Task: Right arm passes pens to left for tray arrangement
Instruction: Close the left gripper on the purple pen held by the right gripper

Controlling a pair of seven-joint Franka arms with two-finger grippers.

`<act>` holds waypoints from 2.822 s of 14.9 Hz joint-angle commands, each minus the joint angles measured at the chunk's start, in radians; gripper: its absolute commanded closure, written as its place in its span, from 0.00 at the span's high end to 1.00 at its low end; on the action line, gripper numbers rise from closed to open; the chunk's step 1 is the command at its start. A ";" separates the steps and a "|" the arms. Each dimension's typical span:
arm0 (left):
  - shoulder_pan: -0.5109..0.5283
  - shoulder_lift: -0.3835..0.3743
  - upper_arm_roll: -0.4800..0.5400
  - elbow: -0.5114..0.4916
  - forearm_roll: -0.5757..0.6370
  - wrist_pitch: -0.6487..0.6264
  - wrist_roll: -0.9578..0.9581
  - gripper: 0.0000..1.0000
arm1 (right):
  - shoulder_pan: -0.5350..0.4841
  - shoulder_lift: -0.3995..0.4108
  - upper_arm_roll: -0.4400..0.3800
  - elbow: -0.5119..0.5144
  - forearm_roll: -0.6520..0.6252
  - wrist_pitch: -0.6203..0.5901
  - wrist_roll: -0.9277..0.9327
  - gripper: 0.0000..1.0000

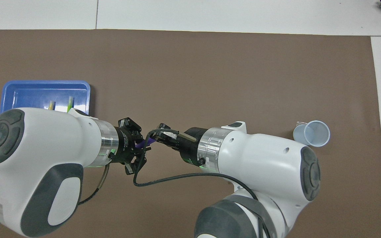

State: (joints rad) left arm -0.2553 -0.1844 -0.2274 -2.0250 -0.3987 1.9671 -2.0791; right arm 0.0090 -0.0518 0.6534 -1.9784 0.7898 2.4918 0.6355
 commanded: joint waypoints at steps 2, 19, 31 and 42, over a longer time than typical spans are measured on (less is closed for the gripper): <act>-0.012 -0.032 0.008 -0.026 -0.008 0.006 0.008 0.00 | 0.002 0.012 0.002 0.000 0.025 0.036 -0.005 0.00; -0.010 -0.036 0.010 -0.026 0.027 -0.013 0.016 0.00 | 0.002 0.012 0.002 -0.002 0.026 0.036 -0.005 0.00; -0.010 -0.049 0.013 -0.023 0.027 -0.020 0.027 0.26 | 0.002 0.012 0.002 -0.002 0.026 0.036 -0.005 0.00; -0.002 -0.059 0.020 -0.014 0.027 -0.051 0.025 0.00 | -0.004 0.013 0.002 0.000 0.026 0.026 0.003 0.23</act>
State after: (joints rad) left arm -0.2543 -0.2054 -0.2144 -2.0250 -0.3748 1.9558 -2.0610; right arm 0.0183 -0.0467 0.6550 -1.9760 0.8007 2.5007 0.6356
